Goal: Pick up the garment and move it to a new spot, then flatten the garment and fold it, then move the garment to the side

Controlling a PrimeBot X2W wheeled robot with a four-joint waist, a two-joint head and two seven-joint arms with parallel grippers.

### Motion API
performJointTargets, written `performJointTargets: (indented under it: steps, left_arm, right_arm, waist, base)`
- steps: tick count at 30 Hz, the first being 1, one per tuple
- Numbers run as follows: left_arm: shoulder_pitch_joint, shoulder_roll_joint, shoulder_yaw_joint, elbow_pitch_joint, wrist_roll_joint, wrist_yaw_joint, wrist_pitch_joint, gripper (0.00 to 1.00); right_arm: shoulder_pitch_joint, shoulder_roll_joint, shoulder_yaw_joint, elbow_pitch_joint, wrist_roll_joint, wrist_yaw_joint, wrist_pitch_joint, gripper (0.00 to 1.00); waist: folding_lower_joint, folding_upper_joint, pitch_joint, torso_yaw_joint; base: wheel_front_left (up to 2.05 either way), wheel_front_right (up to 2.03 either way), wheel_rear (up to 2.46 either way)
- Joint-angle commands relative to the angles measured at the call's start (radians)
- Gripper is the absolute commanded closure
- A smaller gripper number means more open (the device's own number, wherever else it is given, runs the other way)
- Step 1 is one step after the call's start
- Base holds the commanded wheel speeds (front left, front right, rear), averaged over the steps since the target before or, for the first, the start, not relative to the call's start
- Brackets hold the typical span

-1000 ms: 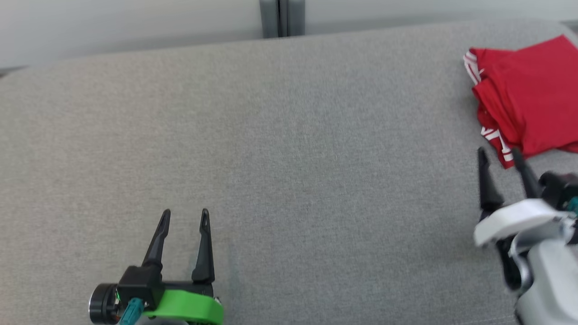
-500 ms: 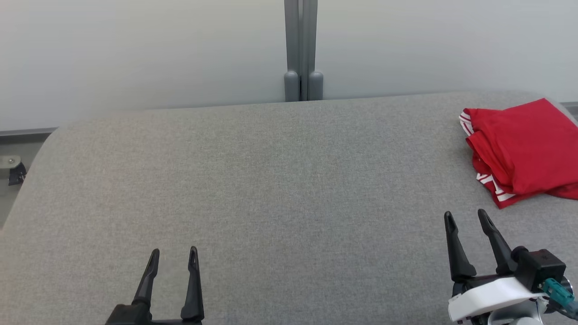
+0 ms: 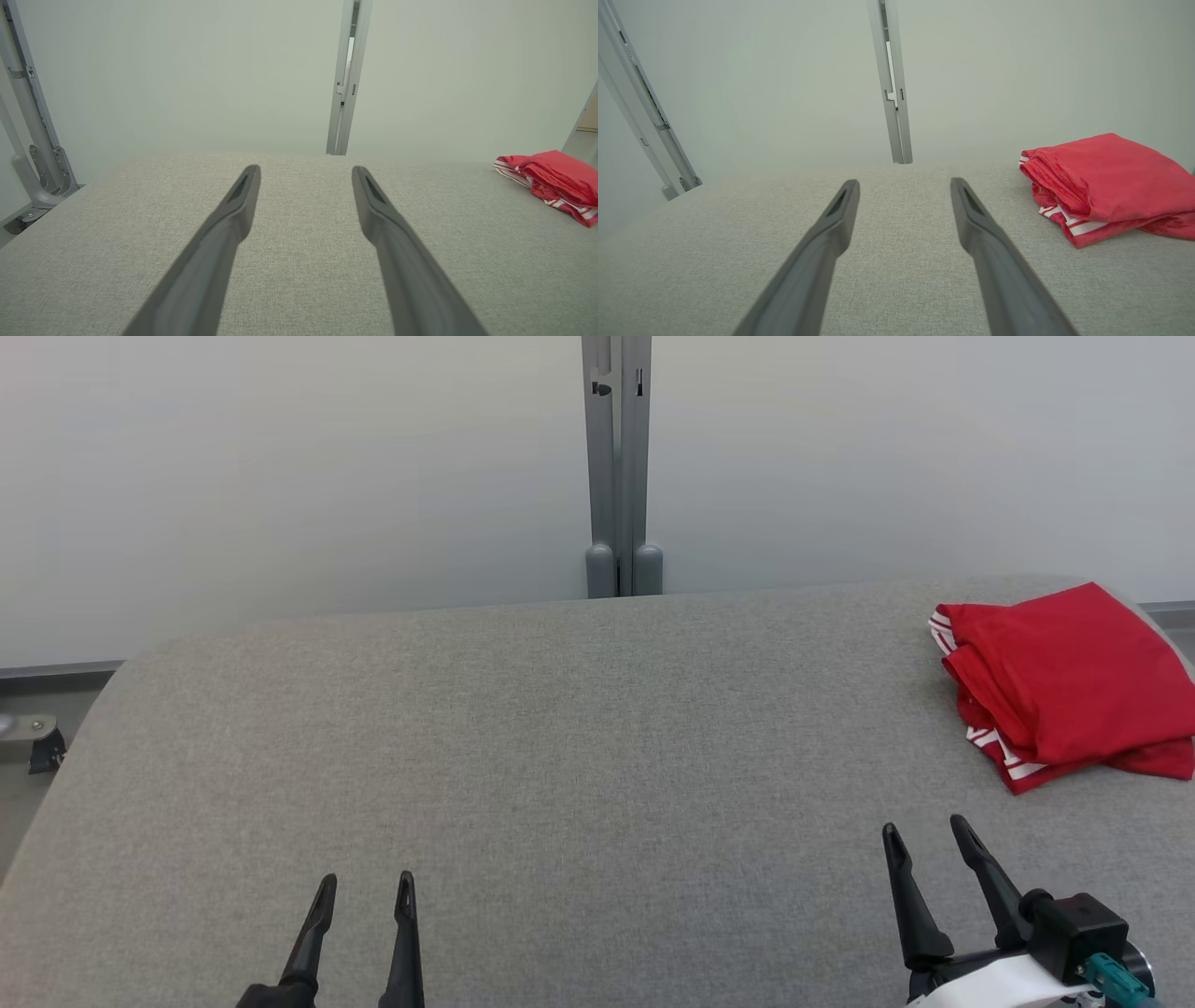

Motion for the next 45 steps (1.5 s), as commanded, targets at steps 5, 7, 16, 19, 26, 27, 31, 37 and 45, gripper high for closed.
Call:
performJointTargets:
  steps: [5, 7, 16, 19, 26, 27, 31, 37, 45]
  left_arm:
    - [-0.009, 0.002, 0.007, 0.01, 0.006, -0.007, 0.0, 0.0]
    - [-0.012, 0.002, 0.006, 0.009, 0.005, -0.005, 0.0, 0.0]
    - [-0.024, 0.002, 0.0, 0.006, 0.009, -0.001, 0.0, 0.0]
    - [-0.027, 0.002, -0.002, 0.01, 0.01, 0.001, 0.0, 0.0]
    - [-0.004, 0.0, -0.008, 0.034, -0.023, -0.003, 0.004, 1.0]
    - [-0.008, 0.0, -0.005, 0.034, -0.047, -0.005, 0.009, 1.0]
    - [-0.025, 0.005, 0.006, 0.041, -0.13, -0.01, 0.027, 1.0]
    - [-0.052, 0.011, 0.021, 0.057, -0.245, -0.02, 0.051, 1.0]
    - [-0.083, 0.017, 0.04, 0.076, -0.385, -0.033, 0.081, 1.0]
  right_arm:
    - [0.025, 0.01, 0.006, 0.008, -0.008, -0.001, -0.003, 0.0]
    - [0.029, 0.011, 0.006, 0.01, -0.008, -0.001, -0.003, 0.0]
    - [0.006, 0.016, 0.001, 0.016, -0.011, -0.001, -0.003, 0.0]
    - [-0.003, 0.017, 0.001, 0.019, -0.011, -0.001, -0.003, 0.0]
    - [0.013, 0.023, 0.002, 0.041, 0.03, 0.0, 0.007, 1.0]
    - [0.009, 0.023, -0.001, 0.042, 0.052, 0.0, 0.013, 1.0]
    - [-0.006, 0.024, -0.011, 0.047, 0.129, 0.0, 0.033, 1.0]
    - [-0.027, 0.025, -0.025, 0.055, 0.237, 0.0, 0.061, 1.0]
    - [-0.052, 0.027, -0.043, 0.064, 0.368, 0.0, 0.095, 1.0]
  waist:
    - [0.0001, 0.0, -0.005, -0.005]
    - [0.0001, 0.0, -0.006, -0.006]
    - [0.0001, 0.0, 0.0, -0.013]
    - [0.0001, 0.0, -0.002, -0.013]
    - [0.0001, 0.0, -0.003, -0.013]
    - [0.0001, 0.0, -0.002, -0.014]
    - [0.0001, 0.0, 0.002, -0.014]
    - [0.0001, 0.0, 0.009, -0.014]
    - [0.0001, 0.0, 0.018, -0.015]
  base:
    - [0.0, 0.0, 0.0]
    - [0.0, 0.0, 0.0]
    - [0.0, 0.0, 0.0]
    - [0.0, 0.0, 0.0]
    - [0.0, 0.0, 0.0]
    - [0.0, 0.0, 0.0]
    - [0.0, 0.0, 0.0]
    - [0.0, 0.0, 0.0]
    - [0.0, 0.0, 0.0]
